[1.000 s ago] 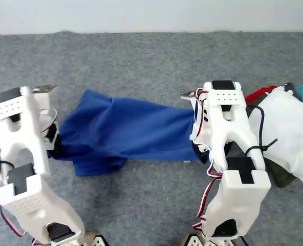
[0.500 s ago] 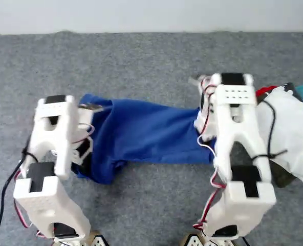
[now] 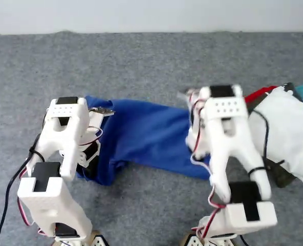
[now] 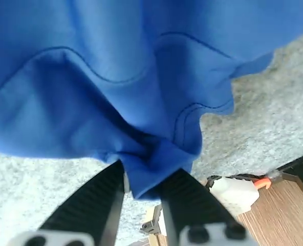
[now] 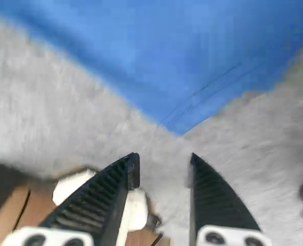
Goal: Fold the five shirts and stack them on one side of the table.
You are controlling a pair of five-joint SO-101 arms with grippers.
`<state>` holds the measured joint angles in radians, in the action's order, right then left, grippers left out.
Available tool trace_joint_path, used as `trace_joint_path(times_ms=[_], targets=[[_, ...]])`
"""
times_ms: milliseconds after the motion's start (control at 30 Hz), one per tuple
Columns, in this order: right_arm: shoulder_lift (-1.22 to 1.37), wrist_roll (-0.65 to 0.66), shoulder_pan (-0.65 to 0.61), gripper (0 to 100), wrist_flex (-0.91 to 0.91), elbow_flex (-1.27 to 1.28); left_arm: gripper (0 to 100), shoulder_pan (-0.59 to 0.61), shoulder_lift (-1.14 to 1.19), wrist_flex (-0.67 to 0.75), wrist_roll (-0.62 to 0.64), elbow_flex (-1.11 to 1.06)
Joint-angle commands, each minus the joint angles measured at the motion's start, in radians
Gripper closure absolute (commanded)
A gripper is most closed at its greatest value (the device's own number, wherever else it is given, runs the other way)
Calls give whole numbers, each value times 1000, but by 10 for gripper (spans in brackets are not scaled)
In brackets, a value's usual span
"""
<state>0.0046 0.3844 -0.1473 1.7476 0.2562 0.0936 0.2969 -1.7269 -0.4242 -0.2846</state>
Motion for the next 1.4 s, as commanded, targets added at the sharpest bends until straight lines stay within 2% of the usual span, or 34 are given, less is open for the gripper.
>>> trace_joint_path(times_ms=[0,100,267,533,633,767,800,1000,1200,1367], targets=[[-93,25,-5,841,-116,232,928,2,-51,-8,12,-2],[-105,0,-8,816,-254,359,928,-3,-51,-8,12,-2],[-105,-97,-7,801,-453,428,928,-3,-51,-9,12,-2],[-93,-138,-8,805,-584,437,928,-3,-51,-9,14,-2],[-27,-130,-8,818,-582,437,928,-3,-51,-11,14,-2],[99,-138,-7,983,-584,431,928,-3,-51,-11,14,-2],[122,-138,-7,991,-584,431,928,-3,-51,-11,14,-2],[101,-132,-2,988,-570,423,928,-3,-51,-11,14,-2],[-108,-130,-2,988,-374,265,928,-3,-51,-26,14,13],[-232,-129,-1,988,-236,74,928,3,-52,-26,25,111]])
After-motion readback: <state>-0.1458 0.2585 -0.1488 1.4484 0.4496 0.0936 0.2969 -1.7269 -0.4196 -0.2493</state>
